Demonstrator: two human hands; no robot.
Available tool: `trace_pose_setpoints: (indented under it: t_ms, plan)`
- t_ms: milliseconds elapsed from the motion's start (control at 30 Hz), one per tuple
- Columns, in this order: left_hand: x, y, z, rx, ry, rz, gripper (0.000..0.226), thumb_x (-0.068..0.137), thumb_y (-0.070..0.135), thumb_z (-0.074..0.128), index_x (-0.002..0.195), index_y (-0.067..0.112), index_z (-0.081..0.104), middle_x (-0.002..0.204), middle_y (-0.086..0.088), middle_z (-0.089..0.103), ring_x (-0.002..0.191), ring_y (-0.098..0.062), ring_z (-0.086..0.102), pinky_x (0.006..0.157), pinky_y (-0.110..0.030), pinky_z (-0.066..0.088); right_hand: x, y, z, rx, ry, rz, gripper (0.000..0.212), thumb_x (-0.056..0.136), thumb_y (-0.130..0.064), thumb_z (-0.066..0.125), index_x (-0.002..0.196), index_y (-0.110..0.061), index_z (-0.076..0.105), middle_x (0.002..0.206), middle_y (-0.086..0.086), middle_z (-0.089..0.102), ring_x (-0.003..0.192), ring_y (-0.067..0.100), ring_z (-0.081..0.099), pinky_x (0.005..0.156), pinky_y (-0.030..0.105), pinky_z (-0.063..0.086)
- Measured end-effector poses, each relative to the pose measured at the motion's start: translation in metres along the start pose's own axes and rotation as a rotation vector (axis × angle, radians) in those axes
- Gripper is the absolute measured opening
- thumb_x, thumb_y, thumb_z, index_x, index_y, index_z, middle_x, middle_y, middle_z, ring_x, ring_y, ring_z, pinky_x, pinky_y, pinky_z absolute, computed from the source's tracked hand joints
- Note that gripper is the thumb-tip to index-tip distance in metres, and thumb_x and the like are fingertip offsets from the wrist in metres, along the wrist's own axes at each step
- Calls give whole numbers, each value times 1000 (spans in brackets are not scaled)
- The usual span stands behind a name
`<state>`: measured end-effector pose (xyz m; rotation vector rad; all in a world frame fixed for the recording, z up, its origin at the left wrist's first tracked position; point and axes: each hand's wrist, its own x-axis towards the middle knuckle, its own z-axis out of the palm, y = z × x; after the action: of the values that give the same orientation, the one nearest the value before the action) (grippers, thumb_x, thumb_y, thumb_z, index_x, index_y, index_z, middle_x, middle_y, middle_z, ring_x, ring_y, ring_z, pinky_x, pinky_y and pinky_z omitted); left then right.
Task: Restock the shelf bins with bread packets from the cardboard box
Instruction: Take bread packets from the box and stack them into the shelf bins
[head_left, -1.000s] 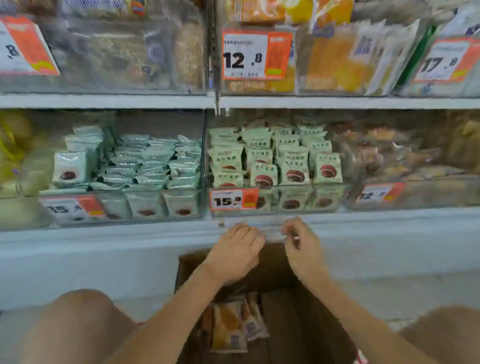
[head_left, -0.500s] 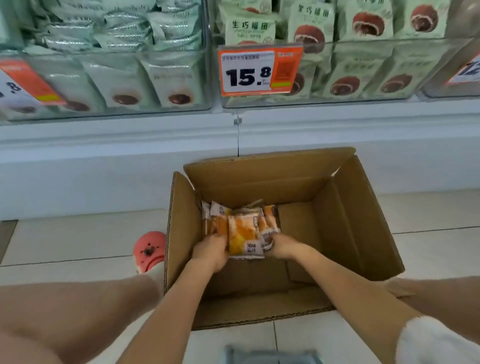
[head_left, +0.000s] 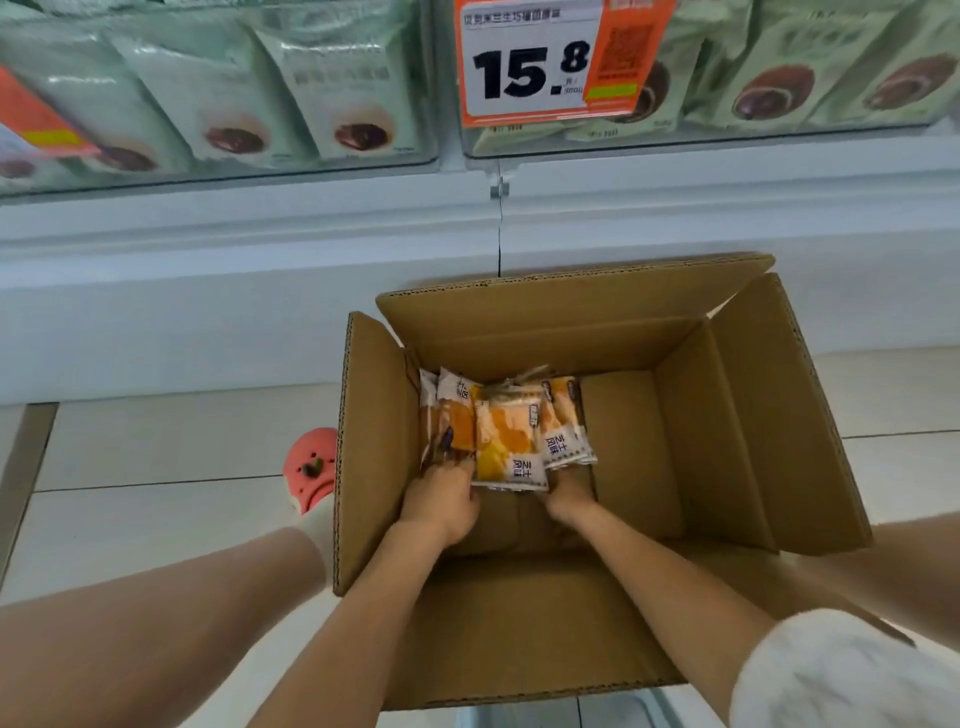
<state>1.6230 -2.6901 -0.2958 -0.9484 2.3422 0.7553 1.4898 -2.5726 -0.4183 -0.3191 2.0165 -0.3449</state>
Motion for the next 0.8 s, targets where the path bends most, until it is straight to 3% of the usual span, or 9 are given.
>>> trace_pose_setpoints:
  t_ms: [133,233,367,467,533,567,633,700,800]
  plan:
    - [0,1,-4,-77,19,-7,25,97,21,45,121,19,51,123,-6,57,107,-25,56,86,-37,50,-17,-15,-9,117,-51,28,32,94,-26,54,124,-14,54,122,8,58,108,29,57,93,40,49]
    - [-1,0,-4,-105,26,-4,26,97,22,46,122,19,50,122,-5,57,107,-24,56,87,-37,50,-31,-24,-15,127,-13,-10,19,96,-26,53,106,-12,61,118,11,60,104,26,56,93,35,46]
    - [-2,-4,-3,-195,31,-14,31,96,24,49,127,18,50,124,-4,55,109,-23,55,90,-38,50,-62,-35,-32,111,90,-181,39,100,-20,45,137,-9,44,140,9,48,126,26,46,100,33,39]
    - [1,-9,-4,-340,33,-23,33,95,24,52,127,15,51,127,-5,55,113,-22,54,96,-35,46,-93,-51,-56,166,126,-322,35,102,-20,35,135,-11,44,143,8,43,124,25,47,101,43,45]
    - [2,-4,-12,-501,70,-52,37,96,30,52,129,14,50,129,-6,55,116,-22,52,98,-32,43,-112,-60,-76,135,158,-427,35,102,-23,35,135,-15,46,142,4,45,127,22,46,102,40,44]
    - [2,1,-20,-614,97,-76,40,97,34,51,132,14,48,130,-5,54,118,-22,51,97,-29,41,-123,-63,-86,111,168,-468,33,102,-24,36,132,-18,48,134,2,53,121,20,52,97,36,48]
    - [-2,15,-38,-833,155,-105,47,96,44,47,134,17,45,131,-4,52,121,-22,49,96,-29,38,-143,-63,-105,53,179,-539,21,102,-24,38,111,-23,56,102,-2,64,90,8,60,74,23,51]
    - [-8,30,-56,-938,184,-82,51,96,53,40,137,22,43,134,0,49,127,-21,44,100,-32,34,-167,-62,-123,4,210,-612,20,101,-20,40,85,-24,52,78,-5,58,65,-3,52,55,13,40]
    - [-20,43,-71,-996,158,7,52,96,58,33,136,27,44,132,6,49,128,-17,42,106,-36,32,-195,-58,-141,4,229,-725,20,100,-19,42,84,-18,53,80,-3,61,65,-7,51,56,14,37]
